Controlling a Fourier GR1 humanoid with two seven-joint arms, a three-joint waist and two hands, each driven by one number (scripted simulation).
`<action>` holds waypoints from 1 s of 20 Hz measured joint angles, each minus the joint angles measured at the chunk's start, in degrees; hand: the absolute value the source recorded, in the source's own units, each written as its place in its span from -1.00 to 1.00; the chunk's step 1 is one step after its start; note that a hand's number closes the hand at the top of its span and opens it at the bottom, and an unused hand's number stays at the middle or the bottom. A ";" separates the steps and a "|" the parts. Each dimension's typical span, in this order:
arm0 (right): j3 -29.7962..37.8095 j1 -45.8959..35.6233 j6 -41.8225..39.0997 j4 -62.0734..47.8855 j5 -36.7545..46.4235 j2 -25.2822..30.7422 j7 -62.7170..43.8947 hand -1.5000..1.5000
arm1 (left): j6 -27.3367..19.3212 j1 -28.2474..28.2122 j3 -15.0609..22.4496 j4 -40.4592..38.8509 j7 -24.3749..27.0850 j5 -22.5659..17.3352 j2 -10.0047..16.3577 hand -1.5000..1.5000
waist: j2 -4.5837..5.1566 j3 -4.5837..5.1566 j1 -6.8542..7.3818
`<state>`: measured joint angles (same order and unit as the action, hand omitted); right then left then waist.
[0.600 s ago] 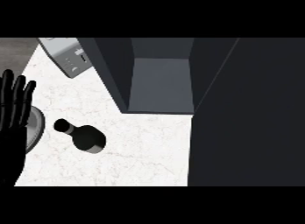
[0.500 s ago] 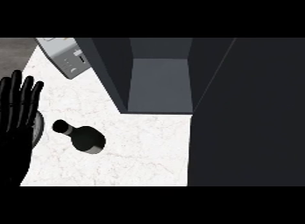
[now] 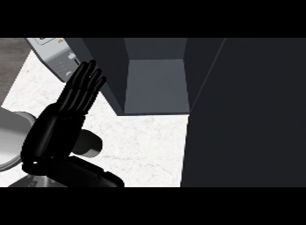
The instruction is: Pick up the wine, place it into the cabinet and close the cabinet
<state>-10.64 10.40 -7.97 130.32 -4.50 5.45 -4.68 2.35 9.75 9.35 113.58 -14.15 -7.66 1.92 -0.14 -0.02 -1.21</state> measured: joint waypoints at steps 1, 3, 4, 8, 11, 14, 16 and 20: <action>-0.41 1.25 -0.78 1.20 -0.67 0.44 -0.40 -1.00 | -0.03 0.14 0.47 0.52 -1.44 -0.63 -0.31 -1.00 | -0.02 0.01 0.16; -1.32 3.71 -1.47 5.71 -2.12 1.25 -3.12 -1.00 | -1.47 0.82 1.89 2.28 -5.14 -1.27 -0.67 -1.00 | -0.06 0.01 0.32; -2.09 4.49 -1.42 7.60 -2.25 1.34 -4.45 -1.00 | -2.61 0.65 3.35 3.99 -6.85 -1.18 -0.94 -1.00 | -0.08 0.01 0.45; -4.61 5.94 -0.75 10.56 -1.62 1.20 -7.66 -1.00 | -7.34 2.35 7.16 9.70 -14.53 0.14 -1.53 -1.00 | -0.10 0.01 0.72; -5.81 5.56 -0.15 11.56 -1.12 1.23 -9.85 -1.00 | -11.27 3.34 10.91 12.60 -18.56 2.26 -1.72 -1.00 | -0.09 0.01 0.83; -7.66 6.99 0.24 12.35 -0.37 1.10 -10.21 -1.00 | -14.16 4.10 13.69 15.72 -22.60 4.46 -1.81 -1.00 | -0.12 0.00 0.82; -9.78 7.30 1.20 12.69 0.32 0.60 -10.93 -1.00 | -15.02 4.33 14.41 17.43 -24.72 5.26 -1.77 -1.00 | -0.13 0.01 0.82; -10.25 6.63 2.17 13.04 0.67 0.77 -12.17 -1.00 | -18.15 5.71 16.75 19.91 -28.75 8.15 -1.73 -1.00 | -0.11 0.01 0.88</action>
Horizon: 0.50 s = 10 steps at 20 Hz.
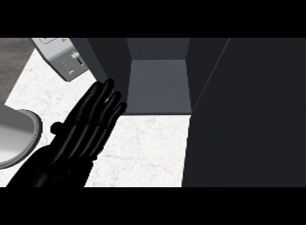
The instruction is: Pick up the wine, place it into the cabinet and close the cabinet
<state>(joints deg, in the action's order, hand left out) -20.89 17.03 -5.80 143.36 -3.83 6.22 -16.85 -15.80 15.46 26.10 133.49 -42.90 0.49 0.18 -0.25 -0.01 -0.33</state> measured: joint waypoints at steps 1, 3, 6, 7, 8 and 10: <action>-0.45 -0.73 0.69 0.02 0.14 -0.28 -0.77 -1.00 | -0.78 1.19 0.12 0.20 -1.37 0.70 -0.04 -1.00 | 0.01 0.00 0.00; -0.72 -1.16 1.39 0.11 0.30 -0.31 -1.43 -1.00 | -3.01 1.35 2.11 1.44 -2.96 2.54 -0.09 -1.00 | -0.01 0.00 0.02; -0.63 -1.59 2.03 0.25 0.46 0.09 -2.32 -1.00 | -4.25 1.52 2.35 3.37 -5.28 4.75 0.29 -1.00 | -0.02 0.00 0.04; -1.48 -1.62 2.49 0.40 0.53 -0.01 -2.71 -1.00 | -4.15 1.13 2.33 3.97 -5.42 4.93 0.45 -1.00 | -0.03 0.01 -0.01; -1.58 -0.76 2.21 0.40 0.59 0.31 -1.85 -1.00 | -4.11 1.08 2.26 4.51 -5.81 5.54 0.53 -1.00 | -0.03 0.01 -0.06; -1.47 -1.65 2.78 0.64 0.62 0.68 -3.29 -1.00 | -4.31 1.93 2.01 4.93 -6.99 6.86 0.31 -1.00 | -0.04 0.01 -0.08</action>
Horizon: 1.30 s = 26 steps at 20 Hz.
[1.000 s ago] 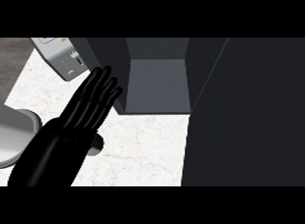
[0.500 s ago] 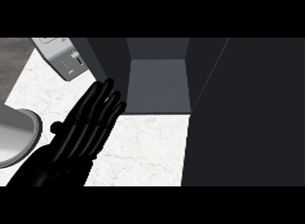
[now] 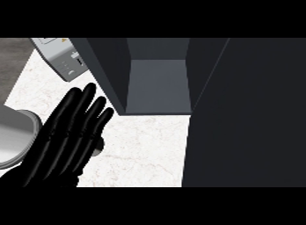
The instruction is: Pick up the wine, place it into the cabinet and close the cabinet
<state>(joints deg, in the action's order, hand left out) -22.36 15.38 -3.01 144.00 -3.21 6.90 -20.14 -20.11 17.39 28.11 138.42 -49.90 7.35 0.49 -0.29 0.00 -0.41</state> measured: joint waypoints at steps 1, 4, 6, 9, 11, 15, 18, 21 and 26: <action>-0.16 -0.90 0.52 0.04 0.06 -0.06 -0.97 -1.00 | -0.04 -0.18 0.36 0.29 -0.33 0.45 0.01 -1.00 | 0.01 0.00 0.07; -0.37 -1.32 1.12 0.18 0.25 0.36 -1.21 -1.00 | -0.37 0.03 0.26 0.50 -1.90 1.32 -0.05 -1.00 | -0.05 0.00 0.03; -0.97 -1.93 1.69 0.15 0.41 0.38 -1.70 -1.00 | 0.00 1.13 -1.61 0.54 -3.06 1.20 0.15 -1.00 | -0.01 0.00 0.00; 0.51 -3.36 1.93 0.09 0.45 0.96 -2.60 -1.00 | 0.56 1.21 -4.09 0.75 -4.03 0.56 1.08 -1.00 | 0.06 0.00 0.07; 0.27 -3.58 2.27 0.12 0.53 1.06 -2.73 -1.00 | 1.05 1.37 -6.29 0.86 -4.24 -0.19 1.84 -1.00 | 0.07 0.01 -0.01; 0.80 -5.04 2.90 0.23 0.52 1.42 -4.37 -1.00 | 2.28 1.00 -10.21 1.30 -3.80 -1.85 3.48 -1.00 | 0.11 0.03 -0.02; 0.32 -6.18 3.66 0.25 0.63 1.41 -5.62 -1.00 | 3.38 0.77 -13.84 1.45 -3.43 -3.56 5.03 -1.00 | 0.13 0.05 -0.03; -0.20 -6.52 4.16 0.38 0.66 1.57 -6.22 -1.00 | 5.31 0.15 -18.10 1.41 -2.63 -6.76 6.97 -1.00 | 0.12 0.06 -0.17; -0.60 -6.85 4.76 0.43 0.79 2.00 -6.74 -1.00 | 8.47 -3.00 -24.04 1.40 -0.59 -11.39 9.15 -1.00 | 0.12 0.08 -0.11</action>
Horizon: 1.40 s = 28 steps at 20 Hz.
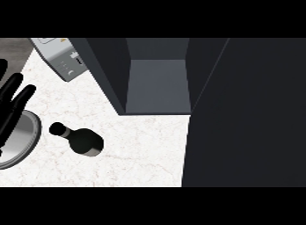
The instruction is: Pick up the wine, place it into the cabinet and close the cabinet
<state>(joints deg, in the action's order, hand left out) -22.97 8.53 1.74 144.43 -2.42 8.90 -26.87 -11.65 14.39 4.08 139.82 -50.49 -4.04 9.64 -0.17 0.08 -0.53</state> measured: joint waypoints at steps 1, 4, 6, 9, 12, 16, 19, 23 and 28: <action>0.67 -0.50 -0.13 0.00 -0.05 0.24 -0.10 -1.00 | 0.77 -1.09 -1.06 -0.59 1.21 -0.94 0.12 -1.00 | 0.03 0.01 0.02; -0.12 -1.36 0.79 0.01 0.09 0.15 -1.15 -1.00 | 2.99 -3.19 -4.56 -2.18 3.63 -3.77 0.92 -1.00 | 0.01 0.02 -0.01; -0.35 -1.14 0.92 0.03 0.14 0.26 -0.71 -1.00 | 4.50 -4.65 -7.16 -2.86 4.85 -6.01 1.62 -1.00 | -0.01 0.02 0.00; -0.03 -1.61 1.04 0.08 0.12 0.54 -0.73 -1.00 | 6.76 -5.68 -9.84 -5.67 7.54 -8.69 2.08 -1.00 | 0.00 0.01 -0.09; -0.31 -2.77 2.00 0.06 0.20 0.23 -1.65 -1.00 | 9.07 -8.37 -11.45 -7.68 10.51 -10.67 1.76 -1.00 | -0.01 0.01 -0.01; -1.91 -2.27 2.67 0.06 0.44 0.33 -1.29 -1.00 | 12.29 -11.78 -13.06 -11.88 15.24 -11.86 1.27 -1.00 | -0.04 0.02 -0.16; -0.77 -2.99 2.66 0.10 0.42 0.97 -1.55 -1.00 | 14.36 -13.93 -12.92 -15.19 19.30 -11.15 0.43 -1.00 | -0.01 0.01 -0.17; -0.66 -2.02 2.62 0.10 0.45 1.46 -0.28 -1.00 | 18.12 -16.22 -13.64 -20.19 24.55 -11.36 0.42 -1.00 | 0.00 -0.01 -0.28; -0.09 -2.72 2.96 0.24 0.37 2.04 -1.08 -1.00 | 21.06 -17.59 -13.03 -26.12 30.43 -9.91 -0.46 -1.00 | 0.01 -0.01 -0.35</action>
<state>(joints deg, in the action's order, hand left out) -23.06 5.80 4.70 144.67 -2.06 10.94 -27.96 9.41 -3.20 -8.95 113.70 -20.06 -13.96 9.18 -0.16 0.07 -0.87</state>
